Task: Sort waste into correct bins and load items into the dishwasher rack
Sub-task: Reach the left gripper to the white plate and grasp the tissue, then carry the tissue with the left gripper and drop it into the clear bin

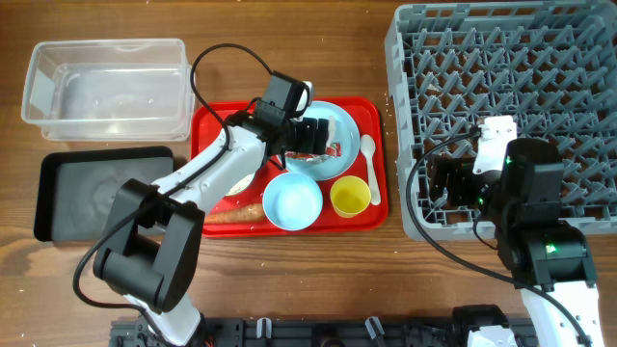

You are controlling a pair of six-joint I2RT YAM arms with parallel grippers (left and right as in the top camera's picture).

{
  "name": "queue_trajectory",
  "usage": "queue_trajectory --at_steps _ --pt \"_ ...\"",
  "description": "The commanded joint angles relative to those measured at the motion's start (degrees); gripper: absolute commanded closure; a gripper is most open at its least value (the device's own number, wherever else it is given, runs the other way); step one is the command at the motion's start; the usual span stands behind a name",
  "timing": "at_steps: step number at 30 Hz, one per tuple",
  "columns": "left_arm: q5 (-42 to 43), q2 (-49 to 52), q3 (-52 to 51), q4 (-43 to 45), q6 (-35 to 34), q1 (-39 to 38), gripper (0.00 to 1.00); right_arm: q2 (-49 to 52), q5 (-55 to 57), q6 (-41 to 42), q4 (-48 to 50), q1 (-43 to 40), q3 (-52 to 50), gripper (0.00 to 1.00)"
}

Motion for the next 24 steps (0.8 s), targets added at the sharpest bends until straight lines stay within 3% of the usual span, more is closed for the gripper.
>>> queue_trajectory --at_steps 1,4,7,9,11,14,15,19,24 --pt "-4.57 1.38 0.85 0.2 -0.33 0.04 0.19 0.31 -0.7 0.79 -0.04 -0.09 1.22 0.0" --pt "-5.44 1.57 0.81 0.09 -0.33 0.04 0.32 0.31 -0.7 0.79 -0.04 -0.09 1.22 0.0" --pt "-5.46 3.5 0.59 -0.31 -0.33 0.11 0.34 0.31 -0.7 0.79 -0.04 -0.09 1.22 0.0" --pt "-5.49 3.8 0.59 -0.04 -0.33 0.11 0.42 0.33 -0.68 0.81 -0.04 -0.09 1.22 0.0" --pt "-5.46 3.78 0.59 0.85 -0.33 0.11 0.54 0.31 -0.68 0.79 -0.02 -0.09 1.22 0.0" --pt "-5.49 3.78 0.59 0.83 -0.31 0.11 0.82 0.31 -0.7 0.79 -0.02 -0.09 1.22 0.0" --pt "-5.75 3.69 0.63 0.96 -0.31 0.24 0.96 0.31 -0.66 0.76 0.07 -0.09 1.22 0.0" --pt "-10.14 0.61 1.01 0.37 -0.31 1.38 0.96 0.31 -0.66 0.68 0.13 -0.09 1.22 0.0" --pt "-15.63 -12.09 1.38 0.48 -0.31 7.32 0.96 0.33 -0.46 0.68 0.22 -0.09 1.22 0.0"
